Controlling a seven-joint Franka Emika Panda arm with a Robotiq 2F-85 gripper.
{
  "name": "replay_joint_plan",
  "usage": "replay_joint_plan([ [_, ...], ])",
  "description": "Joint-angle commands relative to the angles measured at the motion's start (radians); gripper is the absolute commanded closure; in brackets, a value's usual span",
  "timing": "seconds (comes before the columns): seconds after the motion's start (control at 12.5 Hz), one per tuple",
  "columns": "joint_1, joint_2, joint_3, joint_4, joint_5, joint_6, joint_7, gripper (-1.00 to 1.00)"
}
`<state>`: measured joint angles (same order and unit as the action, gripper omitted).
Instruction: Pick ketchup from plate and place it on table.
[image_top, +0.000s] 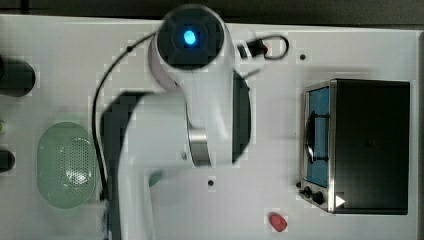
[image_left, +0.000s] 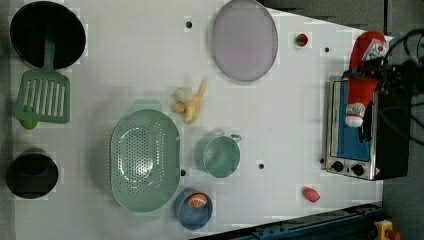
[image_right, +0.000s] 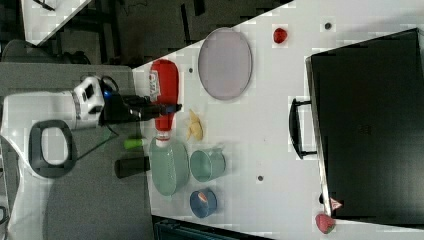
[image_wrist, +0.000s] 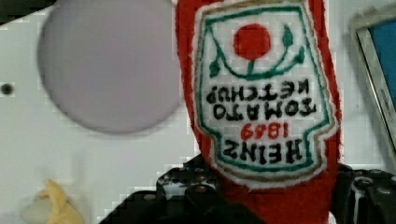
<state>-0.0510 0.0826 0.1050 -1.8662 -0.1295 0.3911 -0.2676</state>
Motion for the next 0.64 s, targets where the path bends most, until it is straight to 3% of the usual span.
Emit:
replay_joint_plan([
  [0.08,-0.043,0.001,-0.024,-0.175,0.024,0.099,0.078,-0.20],
  [0.64,-0.055,0.041,-0.057,-0.481,0.109,0.488,0.078,-0.20],
])
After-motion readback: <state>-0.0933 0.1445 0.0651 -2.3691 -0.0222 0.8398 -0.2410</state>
